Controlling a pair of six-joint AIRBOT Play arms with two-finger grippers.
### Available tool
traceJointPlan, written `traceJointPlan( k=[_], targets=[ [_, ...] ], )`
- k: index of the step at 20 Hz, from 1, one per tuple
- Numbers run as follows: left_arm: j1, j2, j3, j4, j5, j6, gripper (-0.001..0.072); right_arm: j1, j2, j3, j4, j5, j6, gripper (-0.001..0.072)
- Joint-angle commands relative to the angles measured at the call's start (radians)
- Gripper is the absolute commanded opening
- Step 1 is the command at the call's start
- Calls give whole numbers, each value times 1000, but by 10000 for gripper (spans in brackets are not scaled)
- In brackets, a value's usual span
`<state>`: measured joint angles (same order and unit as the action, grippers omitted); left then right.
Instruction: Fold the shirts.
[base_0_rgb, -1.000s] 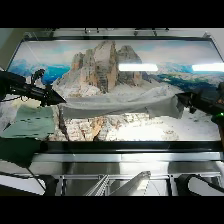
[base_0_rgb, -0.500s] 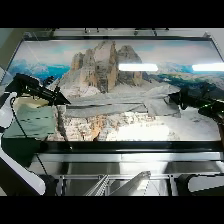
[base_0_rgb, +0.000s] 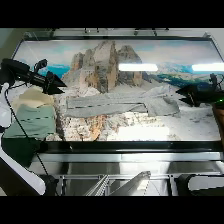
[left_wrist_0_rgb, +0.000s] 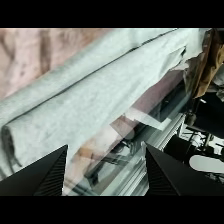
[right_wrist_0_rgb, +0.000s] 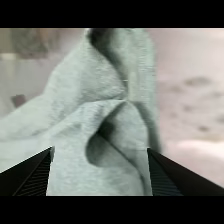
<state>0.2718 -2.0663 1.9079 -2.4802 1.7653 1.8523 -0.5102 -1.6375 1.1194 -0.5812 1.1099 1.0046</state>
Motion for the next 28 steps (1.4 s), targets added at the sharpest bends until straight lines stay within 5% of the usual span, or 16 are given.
traceJointPlan(
  k=[1, 2, 3, 4, 13, 15, 16, 23, 28],
  targets=[
    [-15, 43, 28, -32, -18, -5, 504, -5, 0, 62, -159, -20, 66, 655],
    [-23, 51, 28, -33, -23, -5, 387, 0, -10, 63, -159, -31, 66, 654],
    [-33, 55, 28, -33, -23, -5, 95, 8, -26, 63, -159, -28, 66, 655],
    [-45, 55, 28, -33, -21, -2, 13, 19, -43, 63, -158, -22, 66, 654],
    [-254, 48, 27, -23, -93, -2, 13, 198, -143, 63, -125, -7, 66, 628],
    [-337, 26, 27, -20, -143, -2, 12, 219, -151, 64, -99, -10, 66, 110],
    [-380, 13, 28, -5, -170, -2, 12, 224, -151, 64, -87, -10, 66, 15],
    [-675, -116, 28, 236, -361, -95, 10, 124, -56, 68, -108, 138, 54, 12],
    [-790, -146, 28, 263, -425, -131, 10, -22, 46, 85, -87, 268, 13, 12]
  ],
)
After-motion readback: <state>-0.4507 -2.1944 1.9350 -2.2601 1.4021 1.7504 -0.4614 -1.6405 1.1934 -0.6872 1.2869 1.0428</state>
